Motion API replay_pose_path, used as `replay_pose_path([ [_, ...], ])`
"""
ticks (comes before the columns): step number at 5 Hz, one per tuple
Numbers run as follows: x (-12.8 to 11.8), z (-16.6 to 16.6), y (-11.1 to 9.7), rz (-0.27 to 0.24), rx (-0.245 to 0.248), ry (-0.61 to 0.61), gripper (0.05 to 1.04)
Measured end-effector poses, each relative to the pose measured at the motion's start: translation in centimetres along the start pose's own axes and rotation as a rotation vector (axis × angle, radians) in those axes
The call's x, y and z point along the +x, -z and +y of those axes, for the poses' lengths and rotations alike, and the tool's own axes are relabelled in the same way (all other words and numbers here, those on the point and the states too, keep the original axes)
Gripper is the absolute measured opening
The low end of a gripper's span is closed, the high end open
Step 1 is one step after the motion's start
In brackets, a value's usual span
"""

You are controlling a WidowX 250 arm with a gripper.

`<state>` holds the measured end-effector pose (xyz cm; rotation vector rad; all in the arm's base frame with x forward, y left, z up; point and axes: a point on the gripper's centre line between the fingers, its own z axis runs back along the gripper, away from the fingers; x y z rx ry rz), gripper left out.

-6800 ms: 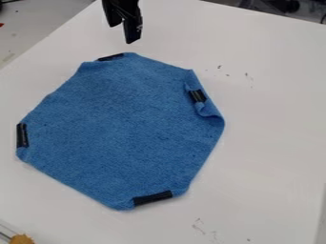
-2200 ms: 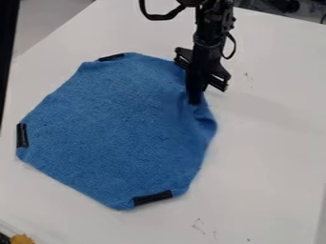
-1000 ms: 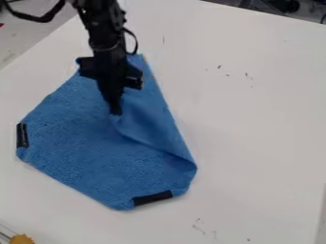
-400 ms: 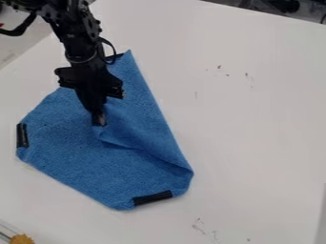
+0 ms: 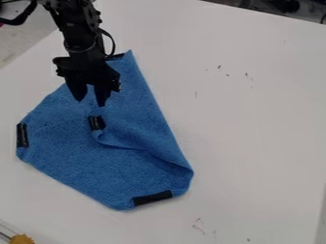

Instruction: Fold the cloth from the top right to bottom left

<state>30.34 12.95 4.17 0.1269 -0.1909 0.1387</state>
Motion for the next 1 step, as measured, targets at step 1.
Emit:
replay_pose_path([
  [1,0.54,0.35,-0.82,0.021,0.005,0.022,0.999],
])
